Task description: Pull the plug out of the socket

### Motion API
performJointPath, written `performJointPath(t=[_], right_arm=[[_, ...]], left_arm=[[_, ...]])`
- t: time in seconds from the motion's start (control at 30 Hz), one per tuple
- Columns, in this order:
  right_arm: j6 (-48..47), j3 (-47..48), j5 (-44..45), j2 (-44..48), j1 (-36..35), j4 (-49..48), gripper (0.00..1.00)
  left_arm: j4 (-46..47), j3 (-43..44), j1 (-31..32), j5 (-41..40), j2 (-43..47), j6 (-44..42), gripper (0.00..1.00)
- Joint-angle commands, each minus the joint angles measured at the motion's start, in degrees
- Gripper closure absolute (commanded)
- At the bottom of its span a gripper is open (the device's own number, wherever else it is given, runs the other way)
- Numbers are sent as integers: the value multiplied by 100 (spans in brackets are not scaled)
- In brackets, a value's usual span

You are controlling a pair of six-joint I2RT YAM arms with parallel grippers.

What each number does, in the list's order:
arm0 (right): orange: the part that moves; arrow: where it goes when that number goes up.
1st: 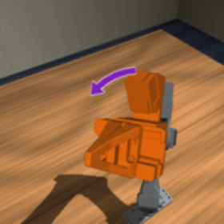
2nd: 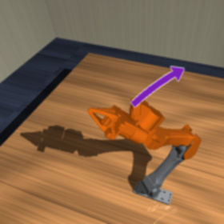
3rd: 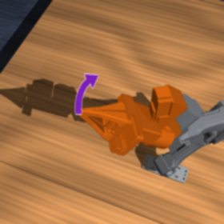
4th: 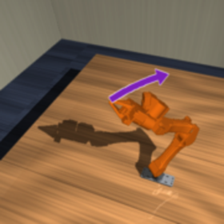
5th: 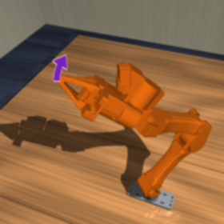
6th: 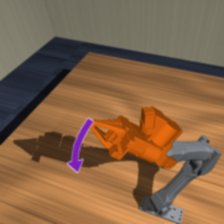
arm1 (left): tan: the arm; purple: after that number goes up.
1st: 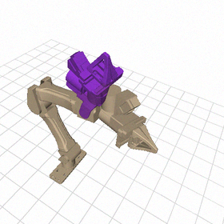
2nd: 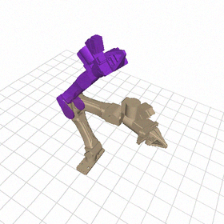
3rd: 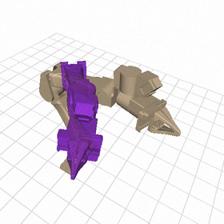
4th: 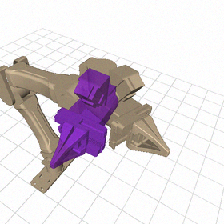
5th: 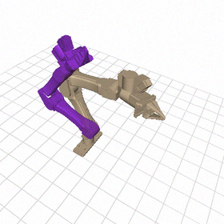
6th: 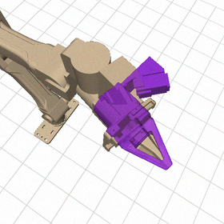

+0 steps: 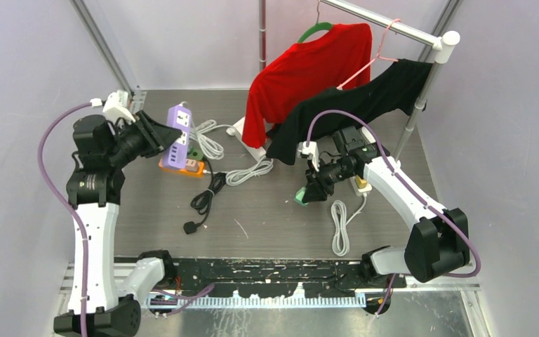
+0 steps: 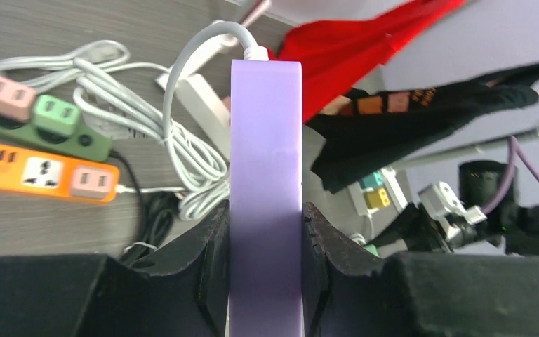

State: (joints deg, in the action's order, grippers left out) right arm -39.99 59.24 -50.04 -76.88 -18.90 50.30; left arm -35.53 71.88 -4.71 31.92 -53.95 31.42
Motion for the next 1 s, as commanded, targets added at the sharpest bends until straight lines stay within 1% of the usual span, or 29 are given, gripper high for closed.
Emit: performJointPath(t=[0.0, 0.1, 0.23, 0.33, 0.43, 0.53, 0.63, 0.73, 0.77, 0.83, 0.97], right_arm=[[-86, 94, -270, -19, 16, 56, 99], [-103, 128, -287, -52, -32, 114, 99], [-171, 194, -193, -73, -151, 221, 99], [-216, 226, -49, -86, -324, 266, 99], [-270, 245, 109, -107, -491, 314, 99], [-313, 291, 193, -132, -544, 384, 99], [-332, 310, 241, -134, -545, 419, 99], [-342, 310, 277, -142, -546, 419, 99], [-341, 309, 283, -159, -545, 431, 99], [-347, 314, 293, -181, -545, 440, 99], [-351, 332, 293, -213, -554, 454, 99]], left_arm=[[116, 162, -239, -1080, 507, -279, 100], [-228, 94, -283, -2092, 785, -534, 100], [-650, -195, -285, -3190, 1073, -864, 100], [-680, -639, -285, -3618, 1183, -961, 100], [-430, -1218, -316, -3751, 1135, -968, 100], [-44, -1796, -514, -3568, 978, -810, 100], [399, -2335, -731, -3092, 802, -523, 100], [895, -2863, -923, -2217, 407, -182, 100], [1038, -2997, -1002, -1779, 225, -69, 100], [1225, -3214, -1168, -1404, -178, 93, 100], [1375, -3682, -1719, -1425, -395, 383, 100]])
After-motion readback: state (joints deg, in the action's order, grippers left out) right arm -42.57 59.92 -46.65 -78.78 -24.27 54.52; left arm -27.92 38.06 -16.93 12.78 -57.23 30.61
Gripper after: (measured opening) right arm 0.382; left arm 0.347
